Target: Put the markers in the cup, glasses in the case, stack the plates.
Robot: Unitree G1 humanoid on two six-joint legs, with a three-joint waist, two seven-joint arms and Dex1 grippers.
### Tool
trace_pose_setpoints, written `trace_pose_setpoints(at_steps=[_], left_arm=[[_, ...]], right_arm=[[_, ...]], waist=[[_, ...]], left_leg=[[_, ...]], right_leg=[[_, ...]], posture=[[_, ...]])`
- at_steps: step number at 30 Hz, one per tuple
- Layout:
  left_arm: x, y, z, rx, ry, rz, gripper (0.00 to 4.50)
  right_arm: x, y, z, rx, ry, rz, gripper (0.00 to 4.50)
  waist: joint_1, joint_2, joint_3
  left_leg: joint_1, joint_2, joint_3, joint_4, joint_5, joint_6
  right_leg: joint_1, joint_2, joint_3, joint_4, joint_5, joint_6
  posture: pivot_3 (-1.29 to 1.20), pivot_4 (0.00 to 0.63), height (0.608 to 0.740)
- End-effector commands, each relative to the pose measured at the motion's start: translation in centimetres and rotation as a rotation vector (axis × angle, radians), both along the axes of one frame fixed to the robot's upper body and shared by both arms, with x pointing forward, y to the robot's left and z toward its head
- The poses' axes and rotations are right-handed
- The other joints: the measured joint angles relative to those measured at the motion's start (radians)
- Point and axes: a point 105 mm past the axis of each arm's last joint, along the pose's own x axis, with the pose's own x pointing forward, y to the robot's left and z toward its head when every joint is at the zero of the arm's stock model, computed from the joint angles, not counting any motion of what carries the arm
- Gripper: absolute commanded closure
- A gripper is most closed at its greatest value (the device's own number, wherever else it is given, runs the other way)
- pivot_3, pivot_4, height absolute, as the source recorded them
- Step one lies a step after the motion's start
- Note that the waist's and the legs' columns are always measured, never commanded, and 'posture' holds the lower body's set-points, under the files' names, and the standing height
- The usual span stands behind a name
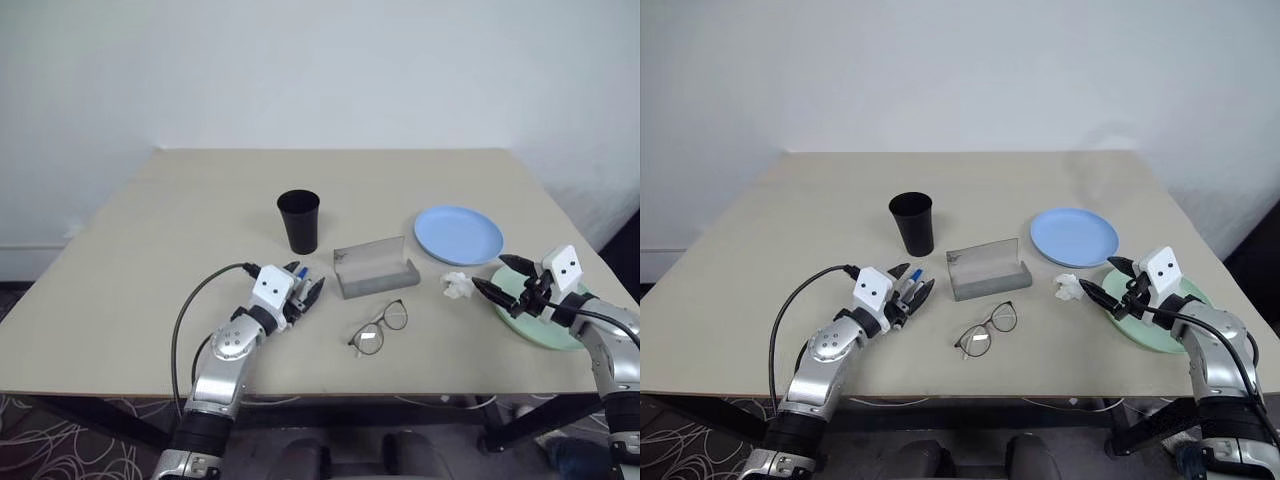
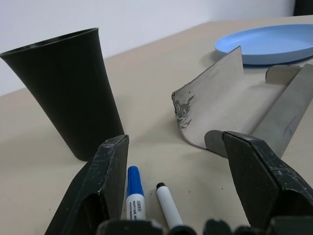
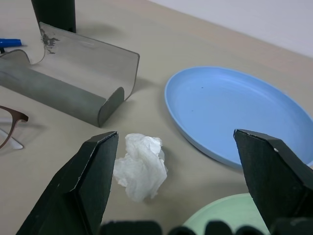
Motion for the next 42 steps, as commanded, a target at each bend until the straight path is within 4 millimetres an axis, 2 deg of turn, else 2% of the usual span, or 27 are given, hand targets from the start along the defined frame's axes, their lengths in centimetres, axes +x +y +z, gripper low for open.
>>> trace_pose_setpoints(at_steps=[1,7,10,15,18,28,33,42], left_arm=[[-0.1,-0.6,1.6,-0.008,-0.056,-0.016,1.31],[-0.2,-0.1,1.7,0.0,-0.055,-0.021,1.31],[0.1,0.6,1.9,0.016,-0.06,-0.03,1.31],[1.1,2.3,2.6,0.044,-0.076,-0.019,1.31],[1.4,3.1,2.9,0.045,-0.079,-0.017,1.31],[1.1,2.4,2.7,0.026,-0.075,-0.073,1.31],[0.7,2.7,2.5,0.02,-0.073,-0.051,1.31],[-0.4,0.6,2.1,0.008,-0.034,-0.17,1.31]], right_arm=[[0.2,-0.3,1.8,-0.002,-0.062,-0.001,0.41],[0.4,-0.5,1.9,-0.003,-0.07,-0.004,0.41],[-0.2,-1.0,2.0,0.007,-0.057,-0.004,0.41],[-1.4,-2.5,0.6,0.002,0.01,-0.015,0.41],[-1.5,-2.5,0.3,0.003,0.01,-0.023,0.41],[-1.4,-1.4,1.0,0.032,-0.029,-0.025,0.41],[-1.4,-0.7,0.8,0.034,-0.022,-0.027,0.41],[-1.1,-0.3,1.1,0.015,-0.012,-0.048,0.41]], waist=[[0.0,0.0,0.0],[0.0,0.0,0.0],[0.0,0.0,0.0],[0.001,0.0,0.0],[-0.001,0.0,0.0],[-0.001,0.0,0.0],[-0.001,0.0,0.0],[0.0,0.0,0.0]], left_leg=[[0.0,0.0,0.0,0.0,0.0,0.0],[0.0,0.0,0.002,0.0,0.001,0.002],[0.0,0.001,0.007,0.0,0.001,0.001],[-0.001,0.001,0.007,0.0,0.0,0.0],[-0.001,0.002,0.007,0.0,0.0,-0.001],[0.0,0.004,0.009,0.0,-0.001,-0.001],[0.0,0.005,0.009,0.0,-0.001,-0.001],[0.0,0.005,0.009,0.0,-0.001,-0.001]], right_leg=[[0.0,0.0,0.0,0.0,0.0,0.0],[-0.001,0.0,0.0,0.0,0.0,0.0],[-0.001,0.0,0.0,0.0,0.0,0.0],[-0.002,0.0,0.0,0.0,0.0,0.0],[-0.002,0.0,0.001,0.0,0.0,0.0],[-0.003,0.0,0.001,0.0,0.0,0.0],[-0.004,0.0,0.001,0.0,0.0,0.0],[-0.004,0.0,0.001,0.0,0.0,0.0]], posture=[[0.0,0.0,0.733],[0.0,0.0,0.733],[0.0,0.0,0.733],[0.0,0.0,0.733],[0.0,0.0,0.733],[0.0,0.0,0.733],[0.0,0.0,0.733],[0.0,0.0,0.733]])
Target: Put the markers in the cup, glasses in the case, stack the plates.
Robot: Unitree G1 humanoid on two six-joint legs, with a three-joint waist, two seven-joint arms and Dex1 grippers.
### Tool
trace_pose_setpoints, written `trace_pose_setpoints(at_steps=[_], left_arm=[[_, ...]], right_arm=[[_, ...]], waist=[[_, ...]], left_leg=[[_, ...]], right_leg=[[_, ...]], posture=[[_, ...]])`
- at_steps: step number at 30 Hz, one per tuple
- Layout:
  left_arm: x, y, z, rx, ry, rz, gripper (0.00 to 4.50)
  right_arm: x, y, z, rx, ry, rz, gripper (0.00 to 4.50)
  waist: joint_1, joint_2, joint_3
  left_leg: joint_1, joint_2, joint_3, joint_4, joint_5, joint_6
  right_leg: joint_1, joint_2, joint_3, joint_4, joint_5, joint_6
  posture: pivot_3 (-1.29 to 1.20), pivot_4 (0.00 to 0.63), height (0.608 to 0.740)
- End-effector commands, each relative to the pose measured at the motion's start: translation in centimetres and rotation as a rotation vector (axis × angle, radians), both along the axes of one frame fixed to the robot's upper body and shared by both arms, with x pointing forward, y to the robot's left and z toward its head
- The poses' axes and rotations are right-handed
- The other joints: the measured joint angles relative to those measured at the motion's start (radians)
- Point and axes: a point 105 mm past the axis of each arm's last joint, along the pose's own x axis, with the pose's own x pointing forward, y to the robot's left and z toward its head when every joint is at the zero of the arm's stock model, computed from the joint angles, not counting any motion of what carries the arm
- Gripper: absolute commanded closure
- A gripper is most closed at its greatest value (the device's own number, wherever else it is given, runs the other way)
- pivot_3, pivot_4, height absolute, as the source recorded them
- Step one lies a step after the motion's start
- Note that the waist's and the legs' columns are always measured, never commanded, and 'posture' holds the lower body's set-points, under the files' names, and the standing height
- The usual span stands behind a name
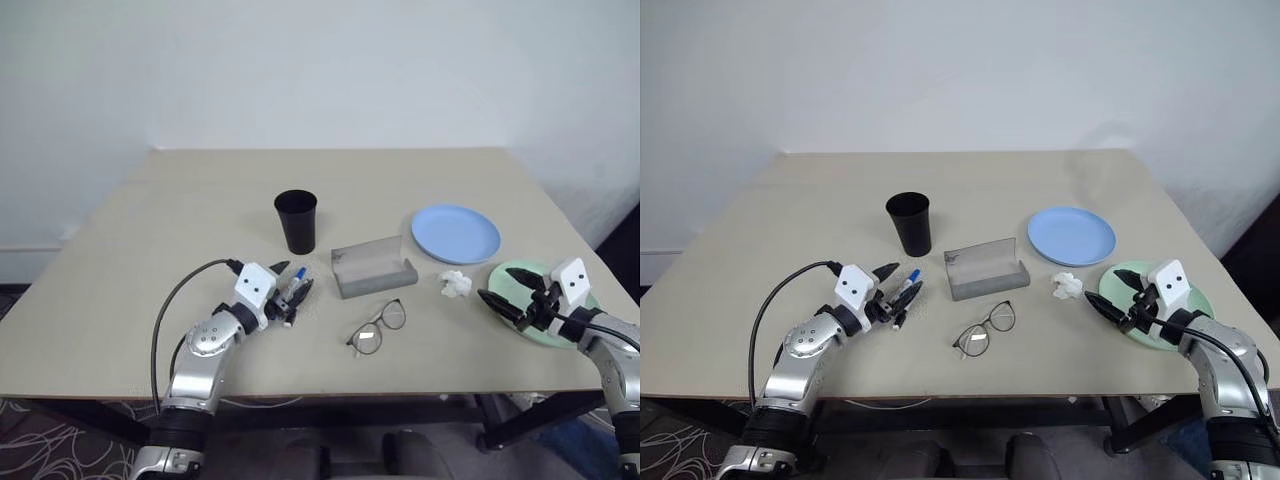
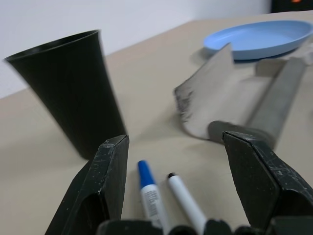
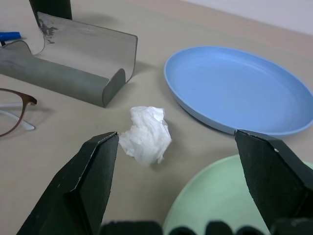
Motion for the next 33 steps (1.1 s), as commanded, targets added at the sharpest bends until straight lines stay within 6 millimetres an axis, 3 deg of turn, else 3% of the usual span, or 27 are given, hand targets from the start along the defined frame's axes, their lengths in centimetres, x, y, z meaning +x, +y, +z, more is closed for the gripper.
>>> trace_pose_setpoints(at_steps=[1,9,14,19,33], left_arm=[[-0.2,-1.2,1.6,-0.028,-0.031,-0.068,1.31],[-2.3,-4.4,2.0,-0.096,0.067,-0.302,1.31],[-3.0,-5.4,2.3,-0.081,0.09,-0.399,1.31],[-2.7,-6.1,2.8,-0.085,0.074,-0.418,1.31],[-2.5,-7.2,3.0,-0.114,0.068,-0.433,1.31]], right_arm=[[0.7,0.2,1.8,-0.01,-0.062,-0.016,0.41],[1.9,-1.4,1.7,-0.078,0.029,-0.102,0.41],[2.1,-1.6,2.2,-0.071,0.103,-0.097,0.41],[2.1,-1.6,2.1,-0.093,0.212,-0.094,0.41],[2.0,-1.1,-0.9,-0.237,0.436,-0.131,0.41]], waist=[[0.0,0.0,0.0],[-0.001,0.0,0.0],[-0.001,0.0,0.0],[-0.001,0.0,0.0],[-0.001,0.0,0.0]], left_leg=[[0.0,0.0,0.0,0.0,0.0,0.0],[0.0,0.001,0.002,0.0,0.0,0.0],[0.0,0.001,0.001,0.0,0.0,0.0],[0.0,0.001,0.001,0.0,0.001,0.003],[-0.001,0.001,0.001,0.0,0.002,0.004]], right_leg=[[0.0,0.0,0.0,0.0,0.0,0.0],[-0.001,0.0,0.0,0.0,0.0,0.0],[-0.001,0.0,0.0,0.0,0.0,0.0],[-0.001,0.0,0.0,0.0,0.0,0.0],[-0.001,0.001,0.0,-0.001,0.0,0.0]], posture=[[0.0,0.0,0.733],[0.0,0.0,0.733],[0.0,0.0,0.733],[0.0,0.0,0.733],[0.0,0.0,0.733]])
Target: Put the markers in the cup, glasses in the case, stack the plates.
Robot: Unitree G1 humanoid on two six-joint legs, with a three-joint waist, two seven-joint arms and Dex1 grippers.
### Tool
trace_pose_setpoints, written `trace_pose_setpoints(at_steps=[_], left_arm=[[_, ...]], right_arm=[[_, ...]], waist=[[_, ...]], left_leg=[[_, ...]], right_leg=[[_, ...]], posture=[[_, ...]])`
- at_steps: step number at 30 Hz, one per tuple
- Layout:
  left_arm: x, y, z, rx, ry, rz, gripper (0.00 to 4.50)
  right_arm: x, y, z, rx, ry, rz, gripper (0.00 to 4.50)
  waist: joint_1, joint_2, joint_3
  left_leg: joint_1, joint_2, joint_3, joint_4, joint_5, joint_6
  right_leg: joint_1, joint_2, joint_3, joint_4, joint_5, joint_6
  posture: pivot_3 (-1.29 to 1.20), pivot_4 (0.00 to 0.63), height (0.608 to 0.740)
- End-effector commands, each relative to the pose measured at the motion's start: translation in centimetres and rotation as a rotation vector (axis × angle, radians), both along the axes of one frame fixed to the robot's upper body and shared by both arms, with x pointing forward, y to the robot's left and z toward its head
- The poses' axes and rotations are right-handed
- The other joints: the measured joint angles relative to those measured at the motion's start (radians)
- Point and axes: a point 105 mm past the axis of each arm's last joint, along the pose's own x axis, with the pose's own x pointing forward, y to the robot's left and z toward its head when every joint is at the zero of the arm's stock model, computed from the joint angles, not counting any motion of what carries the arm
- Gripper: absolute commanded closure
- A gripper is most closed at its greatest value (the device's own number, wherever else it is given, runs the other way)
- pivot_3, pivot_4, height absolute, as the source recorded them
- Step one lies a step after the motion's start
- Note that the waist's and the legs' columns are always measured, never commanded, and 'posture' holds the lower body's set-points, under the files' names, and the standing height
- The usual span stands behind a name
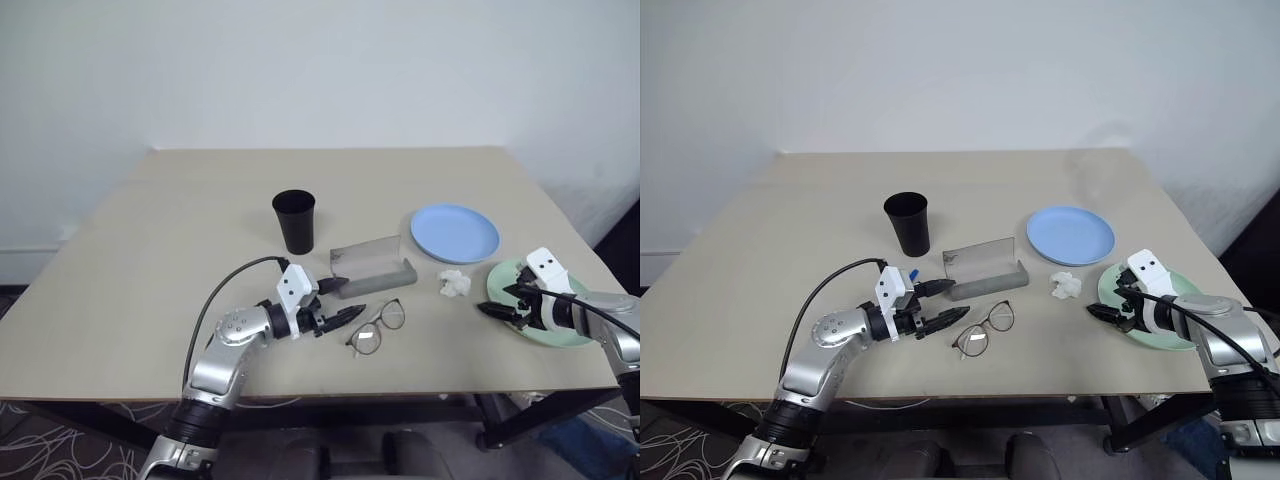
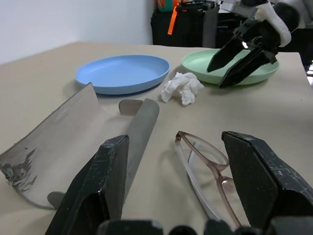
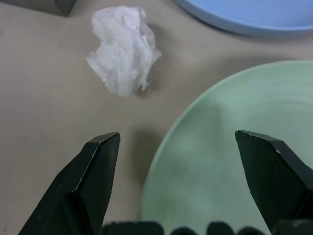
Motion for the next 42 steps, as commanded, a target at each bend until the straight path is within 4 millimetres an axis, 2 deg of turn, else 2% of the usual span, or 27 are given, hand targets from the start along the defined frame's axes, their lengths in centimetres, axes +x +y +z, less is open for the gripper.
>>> trace_pose_setpoints(at_steps=[1,4,11,15,20,24,30,32,36,42], left_arm=[[0.4,-0.4,1.6,-0.023,-0.061,-0.013,1.31],[0.4,-0.5,1.6,-0.025,-0.062,-0.013,1.26],[0.4,-0.6,1.6,-0.028,-0.061,-0.014,1.26],[0.4,-0.7,1.6,-0.03,-0.063,-0.013,1.26],[0.5,-0.7,1.6,-0.031,-0.067,-0.011,1.26],[0.6,-0.7,1.6,-0.029,-0.068,-0.01,1.26],[0.7,-0.8,1.6,-0.03,-0.07,-0.01,1.26],[0.7,-0.8,1.6,-0.029,-0.072,-0.01,1.26],[0.9,-0.7,1.6,-0.029,-0.074,-0.006,1.26],[1.6,-0.5,1.8,-0.029,-0.09,0.026,1.26]], right_arm=[[0.7,-0.4,1.3,-0.055,-0.027,-0.018,0.41],[0.7,-0.6,1.1,-0.089,-0.01,-0.025,0.94],[0.4,-0.5,1.2,-0.123,0.011,-0.027,3.32],[0.6,-0.6,1.5,-0.136,0.0,-0.036,4.44],[1.5,-2.0,2.0,-0.224,-0.047,-0.092,4.47],[3.1,-4.2,2.5,-0.313,-0.115,-0.186,4.47],[5.6,-4.5,4.2,-0.358,-0.256,-0.182,4.47],[6.5,-4.1,5.2,-0.37,-0.328,-0.152,4.47],[8.4,-1.4,7.7,-0.341,-0.493,-0.003,4.47],[9.6,3.2,8.5,-0.193,-0.524,0.233,4.47]], waist=[[0.0,0.0,0.0],[0.0,0.0,0.0],[0.0,-0.001,0.0],[-0.005,-0.003,0.0],[-0.005,-0.005,-0.001],[-0.003,-0.005,-0.001],[-0.005,-0.004,-0.001],[-0.005,-0.004,-0.001],[-0.005,-0.004,-0.001],[-0.004,-0.004,-0.001]], left_leg=[[0.0,0.0,0.0,0.0,0.0,0.0],[0.0,0.0,0.0,0.0,0.0,0.0],[0.0,0.0,0.0,0.0,0.0,0.0],[0.001,0.002,0.003,0.001,-0.002,-0.003],[0.0,0.007,0.005,0.001,-0.002,-0.003],[-0.002,0.007,0.007,0.002,-0.002,-0.003],[-0.003,0.006,0.007,0.001,-0.002,-0.002],[-0.003,0.004,0.007,0.0,-0.002,0.003],[-0.002,-0.001,0.005,-0.003,-0.005,0.003],[-0.001,-0.003,0.004,-0.007,-0.005,0.003]], right_leg=[[0.0,0.0,0.0,0.0,0.0,0.0],[0.0,0.0,0.0,0.0,0.0,0.0],[0.0,0.0,0.0,0.0,0.0,0.0],[0.001,0.0,0.0,-0.002,0.0,0.0],[0.001,0.0,-0.006,-0.01,0.0,0.0],[0.001,-0.002,-0.006,-0.015,0.0,0.0],[-0.001,-0.001,-0.004,-0.013,0.0,0.0],[-0.002,-0.001,-0.003,-0.012,0.003,-0.003],[-0.002,0.002,-0.003,-0.012,0.006,-0.004],[-0.001,0.002,-0.004,-0.012,0.006,-0.004]], posture=[[0.0,0.0,0.733],[0.0,0.0,0.733],[0.0,0.0,0.733],[0.0,0.0,0.733],[0.0,0.0,0.733],[0.0,0.0,0.733],[0.0,0.0,0.733],[0.0,0.0,0.733],[0.0,0.0,0.733],[0.0,0.0,0.733]])
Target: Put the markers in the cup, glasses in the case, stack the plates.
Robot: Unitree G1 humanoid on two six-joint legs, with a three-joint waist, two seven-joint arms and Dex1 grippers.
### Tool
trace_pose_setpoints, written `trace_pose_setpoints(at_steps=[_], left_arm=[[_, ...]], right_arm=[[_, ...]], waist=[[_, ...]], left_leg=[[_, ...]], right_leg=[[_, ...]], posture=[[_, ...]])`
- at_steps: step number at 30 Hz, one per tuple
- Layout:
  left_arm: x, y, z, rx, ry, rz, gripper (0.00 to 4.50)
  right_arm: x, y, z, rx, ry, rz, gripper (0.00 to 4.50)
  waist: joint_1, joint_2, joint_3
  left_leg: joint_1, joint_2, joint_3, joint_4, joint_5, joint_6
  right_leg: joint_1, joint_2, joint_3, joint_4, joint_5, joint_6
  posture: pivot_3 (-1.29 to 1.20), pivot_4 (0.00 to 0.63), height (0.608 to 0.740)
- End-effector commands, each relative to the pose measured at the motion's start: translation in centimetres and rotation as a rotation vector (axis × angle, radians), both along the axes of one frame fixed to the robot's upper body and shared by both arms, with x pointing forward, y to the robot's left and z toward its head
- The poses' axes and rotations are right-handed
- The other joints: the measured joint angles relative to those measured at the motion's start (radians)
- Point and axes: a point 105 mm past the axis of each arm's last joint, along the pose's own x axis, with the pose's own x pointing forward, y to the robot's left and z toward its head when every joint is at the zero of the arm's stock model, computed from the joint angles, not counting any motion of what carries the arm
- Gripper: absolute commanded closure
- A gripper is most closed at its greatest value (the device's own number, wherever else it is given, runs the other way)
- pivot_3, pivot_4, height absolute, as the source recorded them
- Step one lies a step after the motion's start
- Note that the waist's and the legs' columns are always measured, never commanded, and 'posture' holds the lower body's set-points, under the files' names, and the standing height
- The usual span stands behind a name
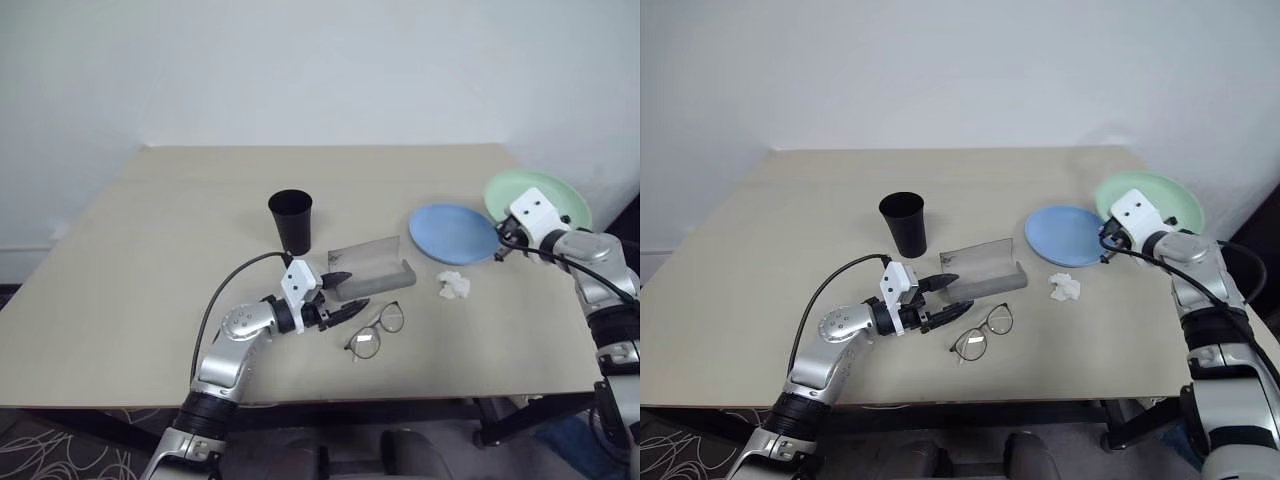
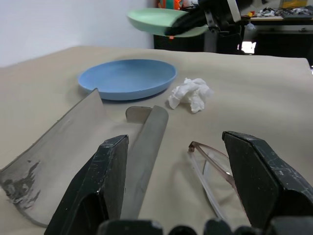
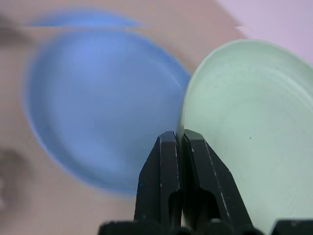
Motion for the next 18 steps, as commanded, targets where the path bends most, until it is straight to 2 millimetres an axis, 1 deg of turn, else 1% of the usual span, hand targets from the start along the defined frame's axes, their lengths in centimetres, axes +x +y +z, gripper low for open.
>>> trace_pose_setpoints(at_steps=[1,4,10,18], left_arm=[[0.8,0.0,1.6,-0.014,-0.07,0.015,1.26],[0.9,0.0,1.6,-0.014,-0.074,0.02,1.26],[1.0,0.2,1.7,-0.015,-0.08,0.033,1.26],[1.0,0.3,1.7,-0.014,-0.083,0.046,1.26]], right_arm=[[0.6,2.5,1.4,0.057,-0.018,0.145,4.47],[1.1,3.8,1.0,0.101,0.017,0.2,4.47],[1.7,5.8,0.0,0.119,0.072,0.262,4.47],[2.0,6.6,-1.7,0.076,0.128,0.261,4.47]], waist=[[0.001,0.0,0.0],[0.001,0.0,0.0],[-0.001,0.001,0.0],[-0.001,0.002,-0.001]], left_leg=[[0.0,0.0,0.0,0.0,0.0,0.0],[0.0,-0.001,-0.001,0.001,0.0,0.0],[0.001,-0.002,-0.002,0.002,0.0,0.0],[0.001,-0.002,-0.002,0.002,0.0,0.0]], right_leg=[[0.0,0.0,0.0,0.0,0.0,0.0],[0.002,-0.001,0.0,0.0,0.0,0.0],[0.002,-0.002,0.001,0.0,0.0,0.0],[0.001,-0.001,0.001,0.002,0.001,-0.001]], posture=[[0.0,0.0,0.733],[0.0,0.0,0.733],[0.0,0.0,0.733],[0.0,0.0,0.733]])
